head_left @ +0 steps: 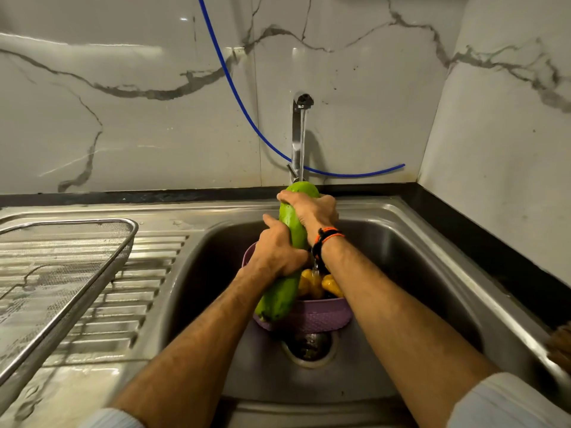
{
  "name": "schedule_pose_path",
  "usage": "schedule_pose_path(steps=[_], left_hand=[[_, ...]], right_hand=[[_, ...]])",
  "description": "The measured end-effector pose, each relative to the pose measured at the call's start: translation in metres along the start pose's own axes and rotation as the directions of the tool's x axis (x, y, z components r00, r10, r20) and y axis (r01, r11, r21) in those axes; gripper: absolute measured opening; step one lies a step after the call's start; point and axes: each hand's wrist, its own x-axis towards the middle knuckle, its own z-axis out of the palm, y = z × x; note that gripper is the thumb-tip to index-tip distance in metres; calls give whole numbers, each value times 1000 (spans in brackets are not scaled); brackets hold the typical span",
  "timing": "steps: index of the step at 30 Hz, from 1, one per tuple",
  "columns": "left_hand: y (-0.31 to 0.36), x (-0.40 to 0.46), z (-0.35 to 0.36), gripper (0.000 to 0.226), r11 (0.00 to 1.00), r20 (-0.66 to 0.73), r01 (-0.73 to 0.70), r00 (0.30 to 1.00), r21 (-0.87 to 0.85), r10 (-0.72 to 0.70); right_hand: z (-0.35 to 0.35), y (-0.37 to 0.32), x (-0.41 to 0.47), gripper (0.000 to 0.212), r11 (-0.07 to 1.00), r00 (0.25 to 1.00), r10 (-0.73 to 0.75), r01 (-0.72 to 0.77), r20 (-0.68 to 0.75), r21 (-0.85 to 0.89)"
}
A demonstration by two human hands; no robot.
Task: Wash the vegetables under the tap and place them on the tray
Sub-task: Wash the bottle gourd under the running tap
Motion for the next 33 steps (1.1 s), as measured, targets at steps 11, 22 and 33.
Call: schedule_pose_path(steps=[11,22,33], left_hand=[[6,1,5,115,998,33,47,998,-44,-45],[-2,5,-7,87,980,150,121,984,-160,-97],[3,1,-5,90,992,100,52,993,119,-64]], right_hand=[[-18,7,6,53,946,947,3,-106,321,306],[-20,6,-1,64,937,912,33,-170,408,304],[-19,8,10,83,895,975,17,-114,222,432]])
